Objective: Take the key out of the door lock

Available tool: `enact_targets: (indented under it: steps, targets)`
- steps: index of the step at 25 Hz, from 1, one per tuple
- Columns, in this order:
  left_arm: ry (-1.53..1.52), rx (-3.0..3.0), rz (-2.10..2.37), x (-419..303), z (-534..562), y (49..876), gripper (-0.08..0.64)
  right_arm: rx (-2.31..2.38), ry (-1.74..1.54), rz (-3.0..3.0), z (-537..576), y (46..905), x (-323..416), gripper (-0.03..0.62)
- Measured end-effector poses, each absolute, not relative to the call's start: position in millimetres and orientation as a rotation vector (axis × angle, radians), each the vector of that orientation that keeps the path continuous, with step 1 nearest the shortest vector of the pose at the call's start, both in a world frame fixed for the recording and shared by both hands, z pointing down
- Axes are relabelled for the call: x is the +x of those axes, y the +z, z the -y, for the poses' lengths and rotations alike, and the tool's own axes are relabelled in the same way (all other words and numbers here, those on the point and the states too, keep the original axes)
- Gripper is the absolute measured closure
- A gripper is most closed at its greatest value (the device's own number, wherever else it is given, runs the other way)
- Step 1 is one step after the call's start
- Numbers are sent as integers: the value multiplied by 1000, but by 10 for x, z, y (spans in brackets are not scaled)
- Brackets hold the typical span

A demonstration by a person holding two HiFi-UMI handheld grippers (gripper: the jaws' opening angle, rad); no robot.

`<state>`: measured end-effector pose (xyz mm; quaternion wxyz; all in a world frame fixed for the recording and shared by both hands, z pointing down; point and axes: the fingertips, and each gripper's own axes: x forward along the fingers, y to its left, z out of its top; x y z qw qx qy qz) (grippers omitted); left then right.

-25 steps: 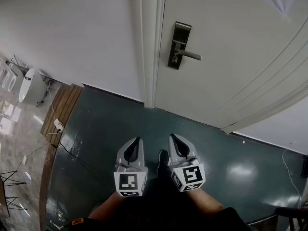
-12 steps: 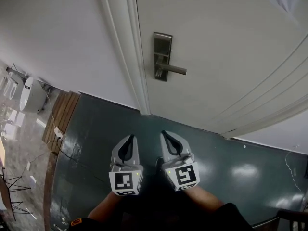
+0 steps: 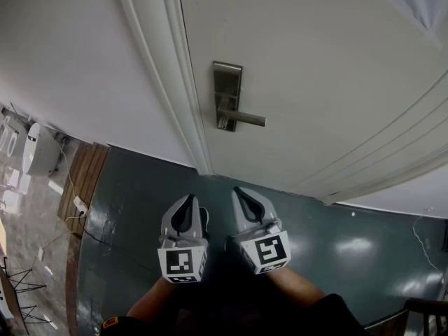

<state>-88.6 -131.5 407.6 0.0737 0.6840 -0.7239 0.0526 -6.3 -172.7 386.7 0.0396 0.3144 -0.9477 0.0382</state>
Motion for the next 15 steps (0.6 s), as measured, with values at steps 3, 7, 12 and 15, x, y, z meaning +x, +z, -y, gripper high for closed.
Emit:
enact_targets:
  steps: [3, 7, 12, 15]
  targets:
    - [152, 2080, 2121, -1013, 1589, 4162, 541, 1003, 98, 2875, 1911, 3887, -165, 601]
    - [140, 2140, 2061, -1187, 1987, 4177, 541, 1044, 127, 2833, 2176, 3953, -311, 601]
    - [149, 2183, 1962, -1373, 2372, 4304, 541, 993, 326, 2820, 2436, 4138, -550, 601]
    - [170, 2211, 1922, -1485, 2549, 4402, 541, 997, 512, 2824, 2574, 4221, -658, 561]
